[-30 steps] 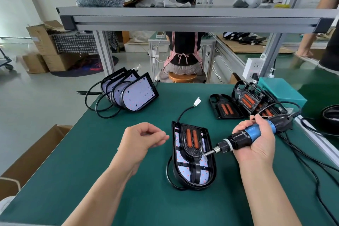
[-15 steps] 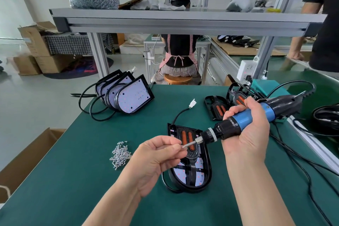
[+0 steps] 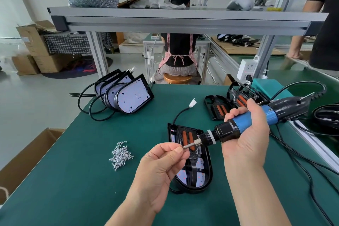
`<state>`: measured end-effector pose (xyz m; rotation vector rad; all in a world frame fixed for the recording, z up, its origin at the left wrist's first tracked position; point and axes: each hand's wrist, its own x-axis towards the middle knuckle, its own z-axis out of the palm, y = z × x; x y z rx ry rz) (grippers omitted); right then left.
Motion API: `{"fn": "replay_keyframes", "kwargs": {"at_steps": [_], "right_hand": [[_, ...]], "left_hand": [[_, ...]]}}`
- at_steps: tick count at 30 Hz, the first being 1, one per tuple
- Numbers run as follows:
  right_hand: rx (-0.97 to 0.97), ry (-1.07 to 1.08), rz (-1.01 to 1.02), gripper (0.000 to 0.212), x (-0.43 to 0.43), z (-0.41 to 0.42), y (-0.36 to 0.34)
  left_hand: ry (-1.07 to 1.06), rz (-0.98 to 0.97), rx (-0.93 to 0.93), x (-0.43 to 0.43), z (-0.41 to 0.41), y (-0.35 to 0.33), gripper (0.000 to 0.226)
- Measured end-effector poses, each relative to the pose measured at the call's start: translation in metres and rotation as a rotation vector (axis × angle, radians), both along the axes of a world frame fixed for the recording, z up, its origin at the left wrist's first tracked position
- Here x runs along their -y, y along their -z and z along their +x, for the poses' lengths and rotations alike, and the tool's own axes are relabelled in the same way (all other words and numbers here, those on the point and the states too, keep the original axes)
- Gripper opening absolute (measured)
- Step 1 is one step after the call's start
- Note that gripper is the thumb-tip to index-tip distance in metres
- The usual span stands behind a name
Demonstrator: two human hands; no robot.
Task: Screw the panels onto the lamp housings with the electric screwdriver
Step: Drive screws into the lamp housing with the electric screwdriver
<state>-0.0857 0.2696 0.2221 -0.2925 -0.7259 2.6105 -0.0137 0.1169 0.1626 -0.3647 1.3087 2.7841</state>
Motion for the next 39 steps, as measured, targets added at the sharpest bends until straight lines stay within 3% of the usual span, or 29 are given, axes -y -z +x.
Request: {"fn": "replay_keyframes", "kwargs": {"at_steps": [7,11,24,28,30,32,36,39], "right_hand": [[0.025,0.053,0.039,0.022,-0.001,0.001,0.004],[0.083,0.031,-0.012,0.022,-0.005,0.001,0.012],[0.165,-0.009,-0.063,0.021,-0.019,-0.004,0.035],[0.151,0.001,-0.033,0.020,-0.019,-0.009,0.032],[0.128,0.007,-0.011,0.022,-0.019,-0.012,0.030],[0.100,0.007,0.058,0.021,-0.016,-0.016,0.029],[-0.001,-0.057,0.252,0.014,-0.001,-0.018,0.024],[-0.078,-0.117,0.349,0.019,0.015,-0.018,0.021]], "left_hand": [[-0.170,-0.082,-0.093,-0.020,0.007,0.002,0.006],[-0.263,-0.260,-0.200,-0.026,0.009,0.004,0.010],[-0.061,-0.600,-0.271,-0.018,0.001,0.020,0.038],[-0.243,-0.607,-0.309,-0.003,-0.008,0.015,0.033],[-0.345,-0.593,-0.268,0.008,-0.020,0.015,0.029],[-0.358,-0.702,-0.143,0.017,-0.035,0.019,0.033],[-0.012,-0.879,0.123,0.024,-0.067,0.030,0.052],[0.101,-0.937,0.128,0.022,-0.081,0.036,0.056]]}}
